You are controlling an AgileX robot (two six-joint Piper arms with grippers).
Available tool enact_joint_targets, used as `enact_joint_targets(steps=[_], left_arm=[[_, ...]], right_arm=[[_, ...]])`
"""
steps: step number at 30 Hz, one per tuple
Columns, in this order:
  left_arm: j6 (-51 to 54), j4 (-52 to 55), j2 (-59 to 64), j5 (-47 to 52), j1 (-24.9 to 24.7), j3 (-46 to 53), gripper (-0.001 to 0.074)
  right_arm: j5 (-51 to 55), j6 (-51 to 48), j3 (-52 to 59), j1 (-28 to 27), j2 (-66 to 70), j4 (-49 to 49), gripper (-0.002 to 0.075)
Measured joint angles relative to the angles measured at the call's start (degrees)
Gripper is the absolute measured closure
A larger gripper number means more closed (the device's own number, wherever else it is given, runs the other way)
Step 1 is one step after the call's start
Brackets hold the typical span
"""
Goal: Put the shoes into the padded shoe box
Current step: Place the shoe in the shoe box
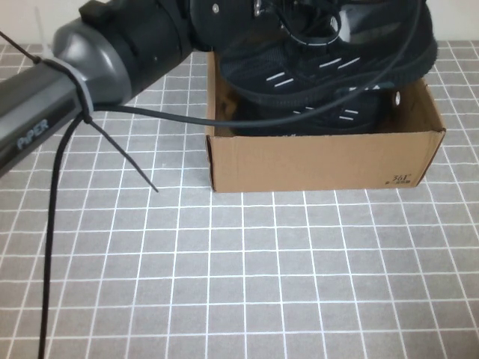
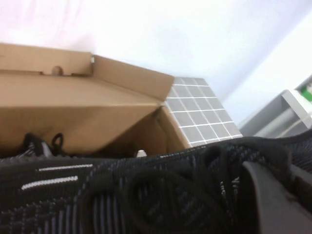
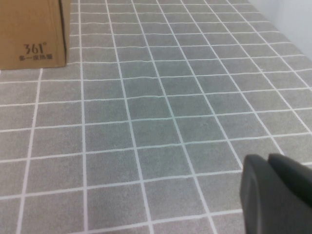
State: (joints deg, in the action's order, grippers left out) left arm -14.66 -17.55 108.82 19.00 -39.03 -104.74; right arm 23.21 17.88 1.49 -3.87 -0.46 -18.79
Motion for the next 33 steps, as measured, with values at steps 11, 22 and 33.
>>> enact_joint_targets(steps=[11,22,33], left_arm=[[-1.9,-0.6,6.0,-0.5,0.2,0.0,0.0731],[-2.5,-1.4,8.2,-1.0,0.2,0.0,0.0731],[-2.5,-1.4,9.7,-1.5,0.2,0.0,0.0731]], right_arm=[[0.1,0.0,0.0,0.0,0.0,0.0,0.0733],[0.1,0.0,0.0,0.0,0.0,0.0,0.0733],[0.1,0.0,0.0,0.0,-0.1,0.0,0.0733]])
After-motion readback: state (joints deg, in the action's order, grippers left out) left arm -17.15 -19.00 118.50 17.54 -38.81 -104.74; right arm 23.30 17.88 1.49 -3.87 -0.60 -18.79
